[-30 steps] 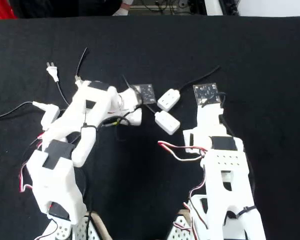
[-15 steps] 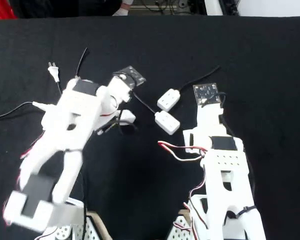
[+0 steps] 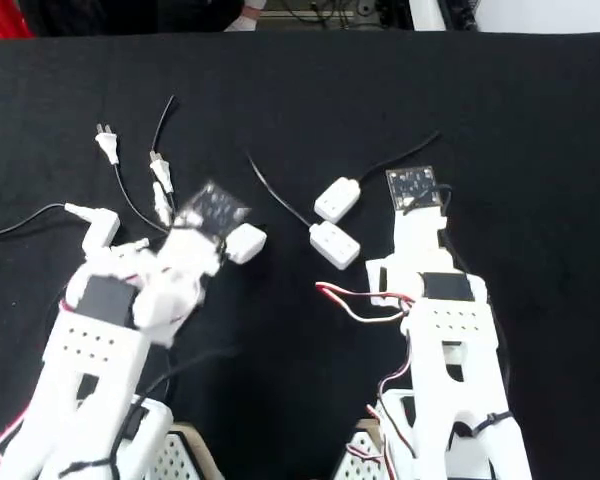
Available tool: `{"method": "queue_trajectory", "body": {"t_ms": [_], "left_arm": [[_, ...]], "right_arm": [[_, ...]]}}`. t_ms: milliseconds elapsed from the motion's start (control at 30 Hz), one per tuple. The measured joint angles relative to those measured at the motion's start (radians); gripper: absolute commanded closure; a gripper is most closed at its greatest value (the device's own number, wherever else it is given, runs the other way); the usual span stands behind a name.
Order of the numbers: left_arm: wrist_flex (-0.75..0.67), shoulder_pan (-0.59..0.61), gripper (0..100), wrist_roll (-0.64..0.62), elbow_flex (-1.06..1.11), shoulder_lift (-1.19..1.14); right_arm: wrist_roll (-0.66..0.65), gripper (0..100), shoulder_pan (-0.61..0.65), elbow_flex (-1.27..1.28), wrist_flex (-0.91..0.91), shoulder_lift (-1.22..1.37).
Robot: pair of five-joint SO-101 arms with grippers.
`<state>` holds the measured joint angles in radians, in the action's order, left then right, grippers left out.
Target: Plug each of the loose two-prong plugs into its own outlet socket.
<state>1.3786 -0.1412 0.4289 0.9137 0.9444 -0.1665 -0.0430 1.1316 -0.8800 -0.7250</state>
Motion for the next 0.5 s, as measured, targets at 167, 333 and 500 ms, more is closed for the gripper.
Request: {"method": "queue_trajectory", "body": {"t_ms": [167, 333, 500], "left_arm": [[0.15, 0.048, 93, 0.173, 0.055, 0.106], [0.298, 0.178, 73, 0.285, -0.032, 0.229], [0.336, 0.298, 63, 0.295, -0.172, 0.367]], "right_arm": [[0.0, 95.3, 0.0, 0.0, 0.0, 0.0], [0.0, 95.3, 0.0, 0.0, -0.029, 0.0], [0.0, 95.3, 0.0, 0.0, -0.029, 0.0]]}}
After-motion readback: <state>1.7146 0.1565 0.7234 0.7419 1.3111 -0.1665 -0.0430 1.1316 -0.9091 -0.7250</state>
